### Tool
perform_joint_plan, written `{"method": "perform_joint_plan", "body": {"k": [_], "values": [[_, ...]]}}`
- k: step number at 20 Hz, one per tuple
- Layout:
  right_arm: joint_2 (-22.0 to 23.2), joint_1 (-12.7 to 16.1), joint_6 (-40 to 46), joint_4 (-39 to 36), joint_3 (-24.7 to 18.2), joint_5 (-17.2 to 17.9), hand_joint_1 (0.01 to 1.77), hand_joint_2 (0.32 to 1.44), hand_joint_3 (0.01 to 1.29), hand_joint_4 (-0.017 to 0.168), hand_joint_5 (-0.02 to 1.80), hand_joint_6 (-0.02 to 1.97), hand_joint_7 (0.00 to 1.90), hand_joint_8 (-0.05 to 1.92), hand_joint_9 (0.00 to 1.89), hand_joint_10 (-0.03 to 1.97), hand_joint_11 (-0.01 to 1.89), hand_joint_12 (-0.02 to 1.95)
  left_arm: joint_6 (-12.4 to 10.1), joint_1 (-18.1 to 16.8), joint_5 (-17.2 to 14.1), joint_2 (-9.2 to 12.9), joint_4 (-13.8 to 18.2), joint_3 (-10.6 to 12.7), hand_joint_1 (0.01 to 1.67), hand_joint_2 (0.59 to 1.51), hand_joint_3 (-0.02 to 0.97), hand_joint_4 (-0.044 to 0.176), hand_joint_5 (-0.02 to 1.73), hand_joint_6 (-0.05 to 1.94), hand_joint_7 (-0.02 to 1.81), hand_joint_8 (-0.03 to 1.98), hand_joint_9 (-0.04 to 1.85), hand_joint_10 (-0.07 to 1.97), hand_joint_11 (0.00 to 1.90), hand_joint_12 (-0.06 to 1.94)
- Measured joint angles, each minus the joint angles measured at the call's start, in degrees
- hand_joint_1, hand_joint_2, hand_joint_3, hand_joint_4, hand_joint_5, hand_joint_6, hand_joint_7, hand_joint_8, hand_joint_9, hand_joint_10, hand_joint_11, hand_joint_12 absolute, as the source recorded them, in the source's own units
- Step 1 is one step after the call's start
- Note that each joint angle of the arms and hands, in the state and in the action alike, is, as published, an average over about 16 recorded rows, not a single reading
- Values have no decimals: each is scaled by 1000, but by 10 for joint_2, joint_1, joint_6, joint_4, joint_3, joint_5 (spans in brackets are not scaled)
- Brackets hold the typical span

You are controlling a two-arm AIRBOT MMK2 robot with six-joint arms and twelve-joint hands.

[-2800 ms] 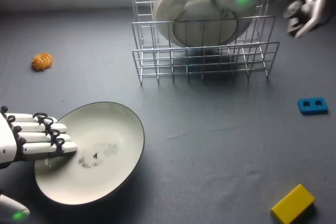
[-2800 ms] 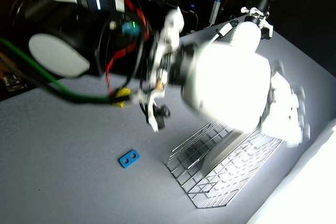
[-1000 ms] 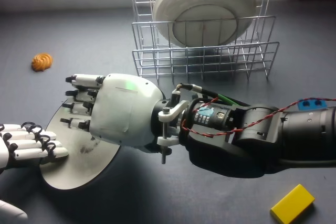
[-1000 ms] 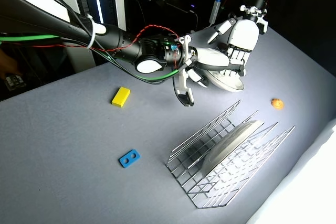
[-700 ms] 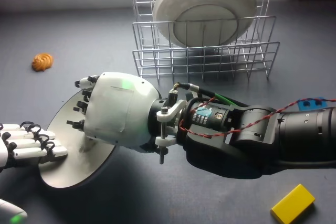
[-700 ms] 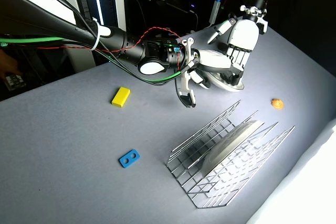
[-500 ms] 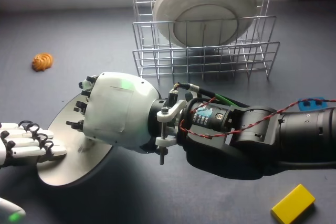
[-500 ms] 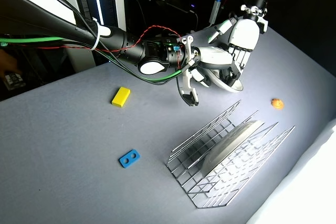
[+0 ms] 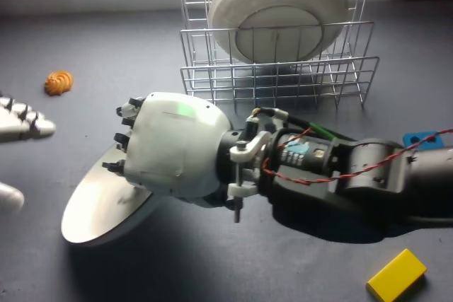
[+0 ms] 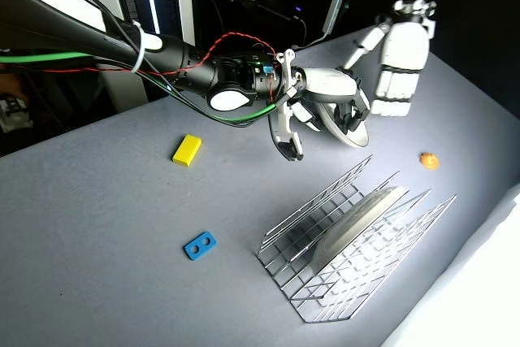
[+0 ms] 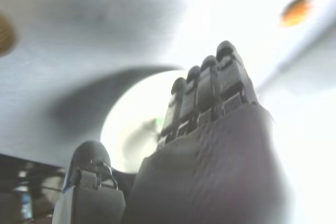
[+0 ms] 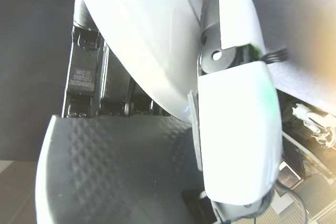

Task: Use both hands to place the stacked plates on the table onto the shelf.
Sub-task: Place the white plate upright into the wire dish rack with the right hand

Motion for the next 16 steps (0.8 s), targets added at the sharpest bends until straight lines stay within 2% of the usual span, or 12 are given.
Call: {"method": "perform_joint_plan", "body": {"k": [7,16], "values": [[90,31,1,29,-89,-31,1207,978,9,20,973,808,1109,718,1251,73,723,1228,0,-72,-2,22,-1,13,23,1149,20,2,22,9,14,-11,17,-59,16,8],[205,101,3,128,-193,-85,1209,979,9,23,1031,915,1127,735,1248,60,728,1219,5,-126,-30,41,43,20,22,1149,20,3,22,9,14,-12,16,-59,16,8]]}}
